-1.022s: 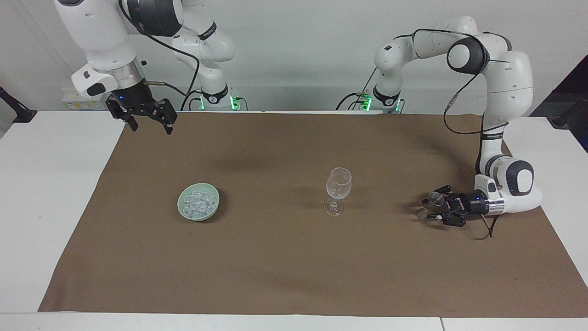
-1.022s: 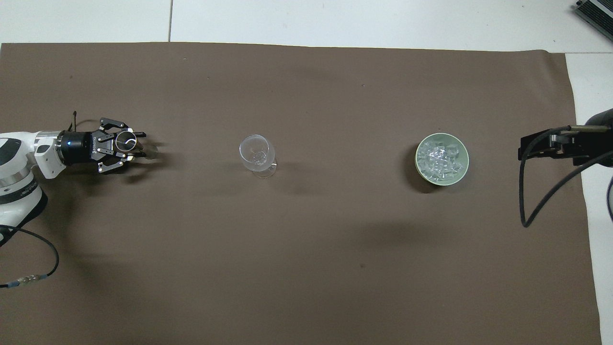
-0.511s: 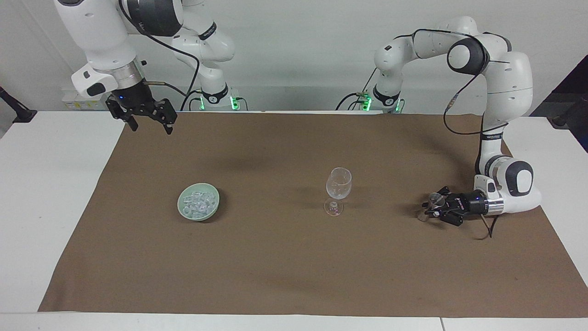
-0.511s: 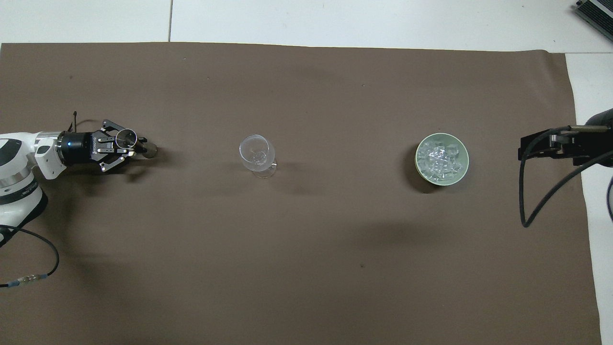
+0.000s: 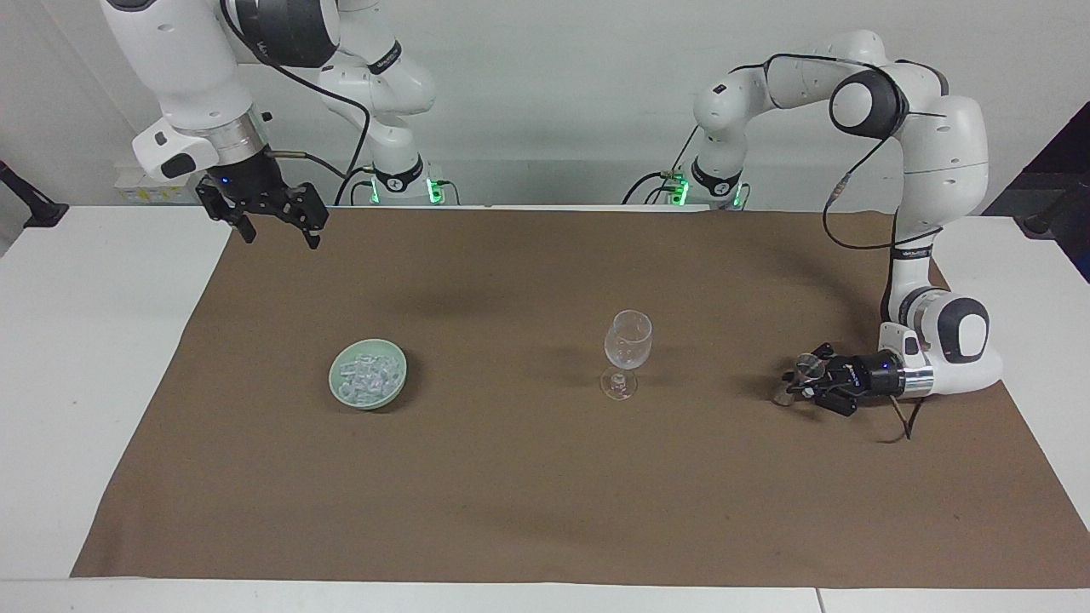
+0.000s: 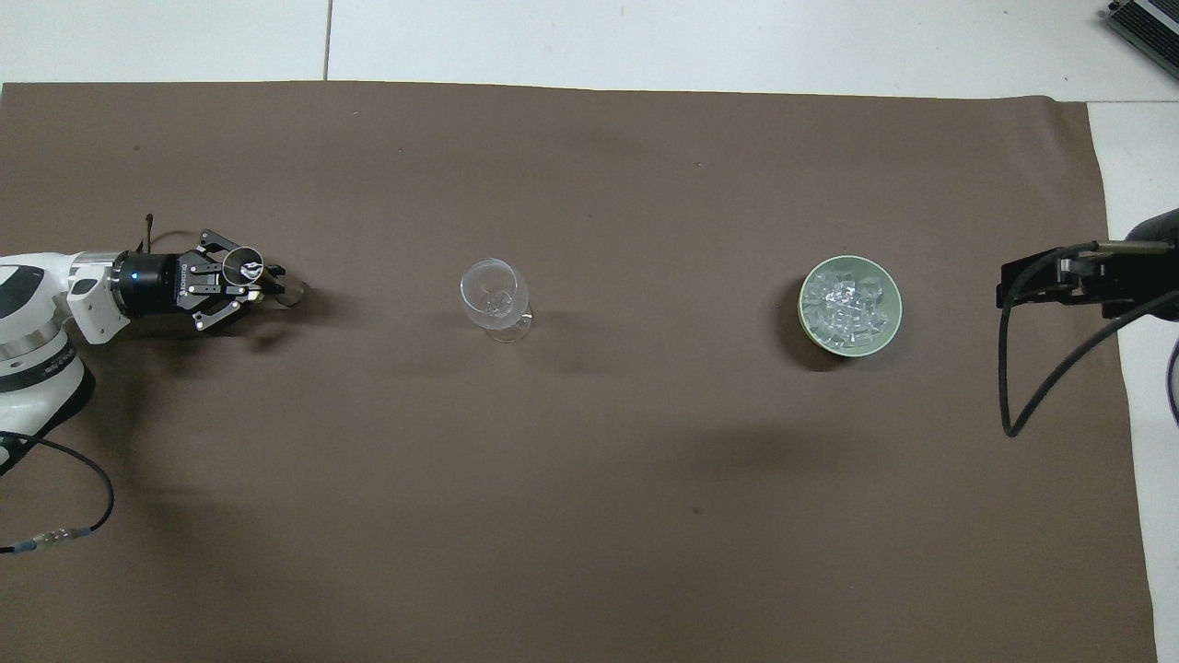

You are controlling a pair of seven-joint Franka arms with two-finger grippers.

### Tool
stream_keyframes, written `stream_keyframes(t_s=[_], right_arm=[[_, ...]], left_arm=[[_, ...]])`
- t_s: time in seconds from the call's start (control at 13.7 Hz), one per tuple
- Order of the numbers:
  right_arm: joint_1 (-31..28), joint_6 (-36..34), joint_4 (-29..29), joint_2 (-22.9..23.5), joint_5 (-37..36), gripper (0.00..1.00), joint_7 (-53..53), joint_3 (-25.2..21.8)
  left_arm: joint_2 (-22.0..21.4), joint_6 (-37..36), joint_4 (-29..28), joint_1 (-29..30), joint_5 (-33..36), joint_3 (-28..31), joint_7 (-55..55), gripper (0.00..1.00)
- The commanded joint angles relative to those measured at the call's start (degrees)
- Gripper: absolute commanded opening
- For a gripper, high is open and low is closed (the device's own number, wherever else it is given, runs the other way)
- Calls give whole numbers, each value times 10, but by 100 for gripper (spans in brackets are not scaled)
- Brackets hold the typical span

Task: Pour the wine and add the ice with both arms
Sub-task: 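Lift the silver cup with the left gripper toward the clear glass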

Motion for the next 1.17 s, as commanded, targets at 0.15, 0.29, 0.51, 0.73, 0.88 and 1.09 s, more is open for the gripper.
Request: stream_keyframes(t_s=[0.15, 0.29, 0.51, 0.73, 0.88, 1.09], right_arm=[[-11, 2, 4, 2, 3, 100, -8, 7], [-11, 2, 4, 2, 3, 100, -8, 7], [-11, 2, 4, 2, 3, 100, -8, 7], [-11, 2, 4, 2, 3, 100, -8, 7], [-11, 2, 4, 2, 3, 100, -8, 7], [-11, 2, 4, 2, 3, 100, -8, 7]], left_arm=[[-11, -7, 13, -4, -19, -63, -33, 0], [-28, -5, 12, -28, -30, -67, -48, 0], [-47, 7, 12, -61, -47, -66, -51, 0], [-89, 34, -6, -74, -45, -65, -72, 0], [-114, 52, -34, -84, -45, -66, -74, 0], [-148, 91, -74, -92, -45, -66, -74, 0]])
